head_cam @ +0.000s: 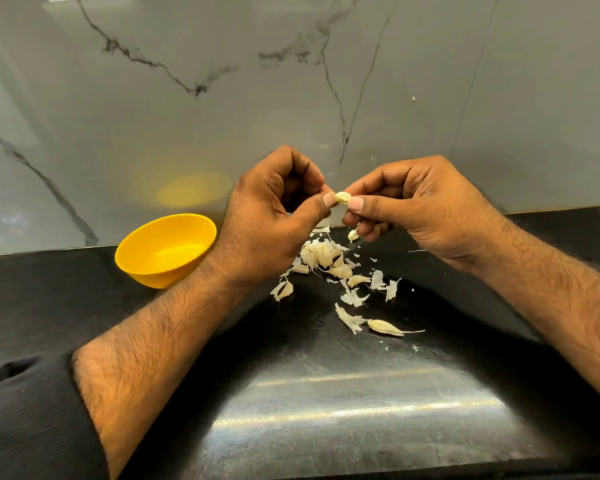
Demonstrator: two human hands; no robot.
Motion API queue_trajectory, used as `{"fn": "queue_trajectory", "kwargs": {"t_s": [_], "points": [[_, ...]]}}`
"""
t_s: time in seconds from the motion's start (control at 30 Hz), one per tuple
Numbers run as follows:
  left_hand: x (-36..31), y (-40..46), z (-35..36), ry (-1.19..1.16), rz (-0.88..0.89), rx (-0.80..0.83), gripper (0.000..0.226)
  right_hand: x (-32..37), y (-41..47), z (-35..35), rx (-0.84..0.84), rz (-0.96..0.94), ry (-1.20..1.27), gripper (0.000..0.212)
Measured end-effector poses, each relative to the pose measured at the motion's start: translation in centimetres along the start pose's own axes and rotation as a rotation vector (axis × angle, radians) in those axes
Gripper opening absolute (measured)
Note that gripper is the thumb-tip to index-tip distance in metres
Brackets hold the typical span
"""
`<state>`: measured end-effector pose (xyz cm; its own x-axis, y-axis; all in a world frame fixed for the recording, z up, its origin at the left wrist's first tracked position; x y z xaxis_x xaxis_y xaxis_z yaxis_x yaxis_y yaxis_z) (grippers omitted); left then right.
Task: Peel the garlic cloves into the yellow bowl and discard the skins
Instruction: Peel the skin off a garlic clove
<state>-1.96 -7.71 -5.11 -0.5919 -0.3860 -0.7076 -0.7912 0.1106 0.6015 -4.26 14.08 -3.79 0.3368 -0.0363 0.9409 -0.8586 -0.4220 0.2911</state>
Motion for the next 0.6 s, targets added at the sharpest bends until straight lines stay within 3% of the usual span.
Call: {"fn": "queue_trajectory", "kwargs": {"t_s": [0.33,0.6], "points": [[0.36,0.08,-0.03,0.009,-0.022,0.021,0.022,-0.16,0.18,-0.34,0.010,0.113,0.246,0.027],[0.42,0.01,0.09,-0.001,-0.076,0.042,0.011,-0.67,0.15,0.27,0.016,0.100,0.029,0.019]]}}
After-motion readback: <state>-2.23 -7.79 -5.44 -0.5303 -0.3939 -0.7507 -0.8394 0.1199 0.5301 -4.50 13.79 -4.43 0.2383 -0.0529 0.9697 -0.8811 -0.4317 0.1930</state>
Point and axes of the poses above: each hand's wrist, its own y-axis towards the middle knuckle, its own z-axis out of the palm, x = y × z, the point moved 1 cm from there along y, towards the middle knuckle, and after that the axes turned 6 degrees about y, right-handed, at the moved point
